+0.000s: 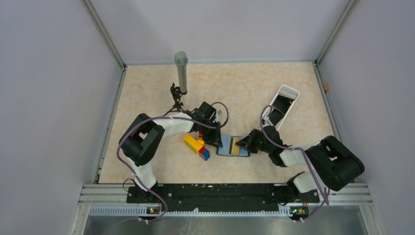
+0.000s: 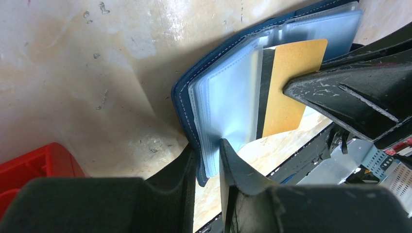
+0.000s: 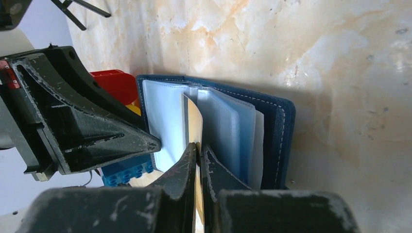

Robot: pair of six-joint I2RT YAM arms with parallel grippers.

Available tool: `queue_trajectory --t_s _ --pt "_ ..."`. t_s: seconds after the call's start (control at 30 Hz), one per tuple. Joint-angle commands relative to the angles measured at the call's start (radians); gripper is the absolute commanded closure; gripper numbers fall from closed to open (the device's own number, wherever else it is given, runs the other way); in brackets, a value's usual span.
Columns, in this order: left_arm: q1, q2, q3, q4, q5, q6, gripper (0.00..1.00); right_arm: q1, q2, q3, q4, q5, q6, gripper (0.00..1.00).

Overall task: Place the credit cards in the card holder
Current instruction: Insert the credit card into the card holder.

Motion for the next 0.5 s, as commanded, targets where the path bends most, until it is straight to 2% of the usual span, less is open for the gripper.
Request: queue_trajectory --t_s 0.0,0.17,0.3,0.4,0.47 --pt "0.002 0.025 0.012 0.025 -0.002 0.031 0.77 0.047 0.058 0.020 -0.135 0.025 -0.042 1.00" --pt "0.000 0.024 0.012 0.038 0.031 0.027 0.77 0.082 0.064 0.047 -0.143 0.058 -0.031 1.00" --pt "0.002 0.024 0.007 0.048 0.047 0.019 0.78 0.100 0.059 0.069 -0.184 0.087 -0.044 0.83" --pt "0.002 0.024 0.007 0.044 0.038 0.019 0.92 0.104 0.028 0.078 -0.240 0.123 -0.058 0.72" --pt "0.001 0.027 0.006 0.036 0.025 0.018 0.96 0.104 -0.013 0.086 -0.296 0.155 -0.073 0.65"
